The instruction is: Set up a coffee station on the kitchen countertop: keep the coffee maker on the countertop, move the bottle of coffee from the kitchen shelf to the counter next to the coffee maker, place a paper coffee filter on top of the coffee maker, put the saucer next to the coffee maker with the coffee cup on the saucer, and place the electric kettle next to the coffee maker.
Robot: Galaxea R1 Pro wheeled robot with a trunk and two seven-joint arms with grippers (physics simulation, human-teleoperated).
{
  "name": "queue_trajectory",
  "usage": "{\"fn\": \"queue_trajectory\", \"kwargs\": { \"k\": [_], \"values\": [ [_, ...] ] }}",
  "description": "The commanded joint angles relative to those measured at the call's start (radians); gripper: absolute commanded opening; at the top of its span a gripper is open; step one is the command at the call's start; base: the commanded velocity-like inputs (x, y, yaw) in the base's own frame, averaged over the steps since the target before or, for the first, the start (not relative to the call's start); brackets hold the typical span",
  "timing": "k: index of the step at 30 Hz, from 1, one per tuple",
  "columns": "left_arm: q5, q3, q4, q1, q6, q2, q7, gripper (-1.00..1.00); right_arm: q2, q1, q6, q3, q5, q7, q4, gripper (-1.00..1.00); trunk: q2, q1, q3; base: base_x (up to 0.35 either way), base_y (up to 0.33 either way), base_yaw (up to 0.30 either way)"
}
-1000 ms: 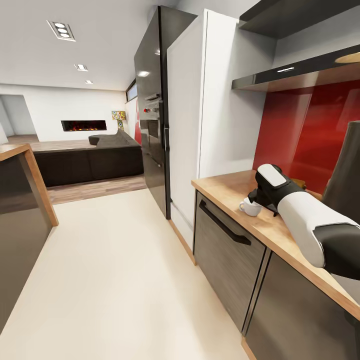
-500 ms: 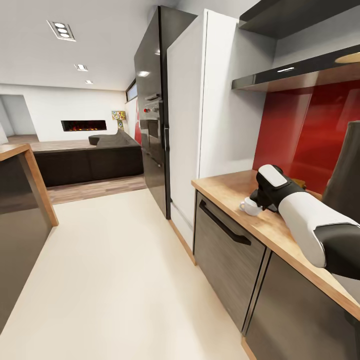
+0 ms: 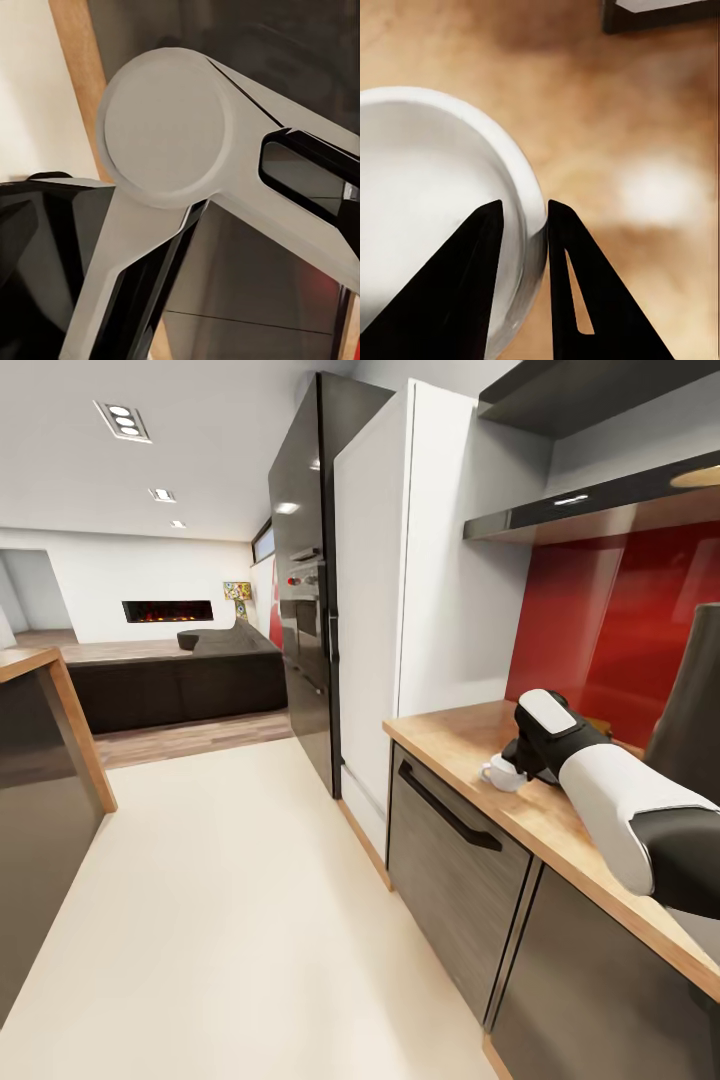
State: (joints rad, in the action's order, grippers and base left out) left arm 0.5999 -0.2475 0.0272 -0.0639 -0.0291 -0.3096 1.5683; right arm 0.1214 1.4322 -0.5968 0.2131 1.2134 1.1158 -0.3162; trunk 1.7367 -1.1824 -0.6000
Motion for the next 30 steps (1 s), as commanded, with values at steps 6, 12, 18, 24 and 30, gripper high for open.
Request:
{"fn": "queue_trajectory", "kwargs": {
  "k": [6, 12, 18, 24, 30],
  "values": [
    [0.008, -0.009, 0.0, -0.001, -0.003, 0.0, 0.003, 1.0, 0.001, 0.001, -0.005, 0.008, 0.009, 0.006, -0.001, -1.0, -0.042, 0.023, 0.018, 0.0, 0.0, 0.0],
    [0.008, -0.009, 0.0, -0.001, -0.003, 0.001, 0.003, 1.0, 0.0, 0.001, -0.005, 0.008, 0.011, 0.006, -0.004, -1.0, -0.084, 0.046, 0.037, 0.0, 0.0, 0.0],
    [0.008, -0.009, 0.0, -0.001, -0.003, 0.0, 0.003, 1.0, -0.002, 0.001, -0.005, 0.009, 0.011, 0.005, -0.013, -1.0, -0.126, 0.069, 0.055, 0.0, 0.0, 0.0],
    [0.008, -0.009, 0.0, -0.001, -0.003, 0.0, 0.003, 1.0, -0.009, 0.001, -0.008, 0.01, 0.012, 0.005, -0.081, -1.0, -0.133, 0.073, 0.059, 0.0, 0.0, 0.0],
    [0.008, -0.009, 0.0, -0.001, -0.003, 0.0, 0.003, 1.0, -0.023, 0.001, -0.011, 0.011, 0.012, 0.008, -0.126, -1.0, -0.133, 0.073, 0.059, 0.0, 0.0, 0.0]
  ]
}}
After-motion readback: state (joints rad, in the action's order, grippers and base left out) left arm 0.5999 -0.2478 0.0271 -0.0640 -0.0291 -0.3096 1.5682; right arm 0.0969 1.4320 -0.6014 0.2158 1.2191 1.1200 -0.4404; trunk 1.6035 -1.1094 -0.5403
